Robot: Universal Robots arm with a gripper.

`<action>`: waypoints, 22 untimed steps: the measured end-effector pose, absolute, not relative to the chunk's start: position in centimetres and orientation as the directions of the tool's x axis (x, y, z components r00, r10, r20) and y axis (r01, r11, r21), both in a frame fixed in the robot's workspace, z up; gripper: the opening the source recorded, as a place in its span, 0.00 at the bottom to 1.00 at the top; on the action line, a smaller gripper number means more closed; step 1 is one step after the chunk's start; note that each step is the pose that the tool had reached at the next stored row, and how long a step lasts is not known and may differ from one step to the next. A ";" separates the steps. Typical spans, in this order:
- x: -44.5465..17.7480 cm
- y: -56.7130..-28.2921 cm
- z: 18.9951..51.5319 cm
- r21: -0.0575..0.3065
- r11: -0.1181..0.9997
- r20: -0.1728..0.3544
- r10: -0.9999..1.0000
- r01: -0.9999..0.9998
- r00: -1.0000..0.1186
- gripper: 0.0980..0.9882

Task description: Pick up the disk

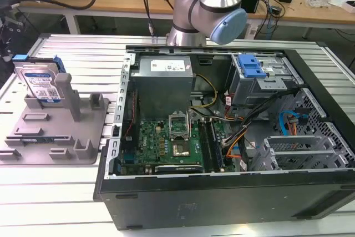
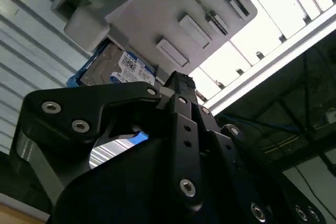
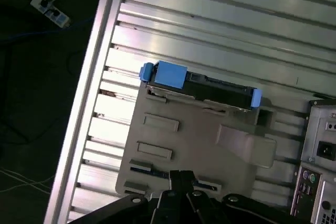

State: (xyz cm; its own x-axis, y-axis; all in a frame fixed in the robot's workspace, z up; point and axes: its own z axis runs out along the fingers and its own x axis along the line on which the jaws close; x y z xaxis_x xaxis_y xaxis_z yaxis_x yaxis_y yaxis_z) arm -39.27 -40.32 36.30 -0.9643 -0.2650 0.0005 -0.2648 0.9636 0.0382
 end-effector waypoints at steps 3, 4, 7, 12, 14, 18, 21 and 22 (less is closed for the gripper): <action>-39.3 -40.3 36.3 0.038 0.939 0.001 -0.343 -0.343 -0.939 0.01; -39.3 -40.3 36.3 0.038 0.927 0.001 -0.372 -0.372 -0.928 0.01; -39.3 -40.3 36.3 0.038 0.898 0.000 -0.438 -0.438 -0.899 0.01; -39.2 -40.3 36.3 0.038 0.845 0.001 -0.534 -0.533 -0.846 0.01; -39.2 -40.3 36.3 0.038 0.828 0.001 -0.559 -0.559 -0.829 0.01; -39.2 -40.3 36.3 0.038 0.786 0.000 -0.617 -0.616 -0.787 0.22; -39.2 -40.3 36.3 0.038 0.744 0.000 -0.668 -0.667 -0.744 0.36; -39.2 -40.3 36.3 0.038 0.731 0.000 -0.682 -0.681 -0.731 0.43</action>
